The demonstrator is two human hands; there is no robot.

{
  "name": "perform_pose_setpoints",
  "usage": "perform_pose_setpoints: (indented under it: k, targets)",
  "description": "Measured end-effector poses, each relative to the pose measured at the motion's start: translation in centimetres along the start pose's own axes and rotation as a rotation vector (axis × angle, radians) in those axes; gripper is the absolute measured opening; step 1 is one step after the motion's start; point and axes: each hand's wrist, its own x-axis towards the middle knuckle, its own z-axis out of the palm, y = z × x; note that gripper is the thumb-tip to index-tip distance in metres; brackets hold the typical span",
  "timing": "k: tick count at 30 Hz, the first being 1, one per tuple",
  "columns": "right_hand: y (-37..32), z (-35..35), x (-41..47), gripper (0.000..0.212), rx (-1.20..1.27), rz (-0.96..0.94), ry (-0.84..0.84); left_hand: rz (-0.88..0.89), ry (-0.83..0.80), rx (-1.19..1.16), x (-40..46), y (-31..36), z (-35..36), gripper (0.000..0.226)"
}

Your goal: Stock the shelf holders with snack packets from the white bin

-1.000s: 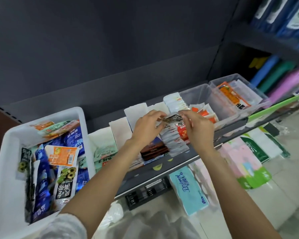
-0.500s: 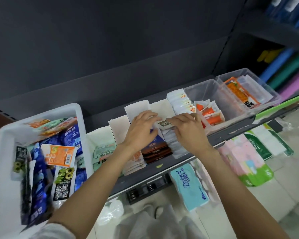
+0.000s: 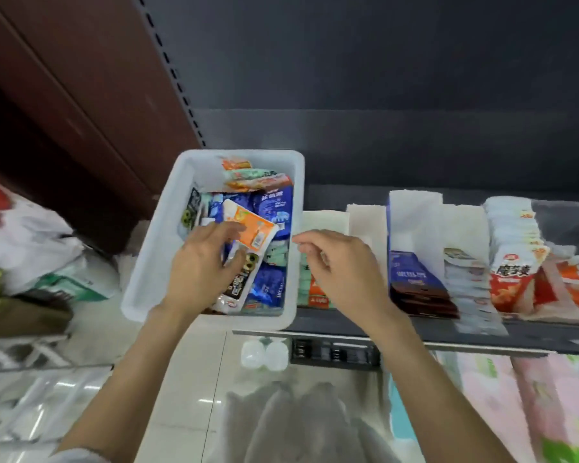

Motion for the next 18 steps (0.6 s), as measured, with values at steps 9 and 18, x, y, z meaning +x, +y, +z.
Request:
perform_pose_setpoints:
  k: [9, 18]
  targets:
    - [-1.9, 14.5, 8.7, 0.044, -0.517, 0.02, -0.215, -0.066, -0.258, 0.061, 2.9, -10.5, 0.2, 0.047]
    - [-3.3, 16.2, 10.6, 0.026, -0.72, 0.324, -0.017, -0.106, -0.387, -0.236, 4.5, -13.5, 1.6, 0.041]
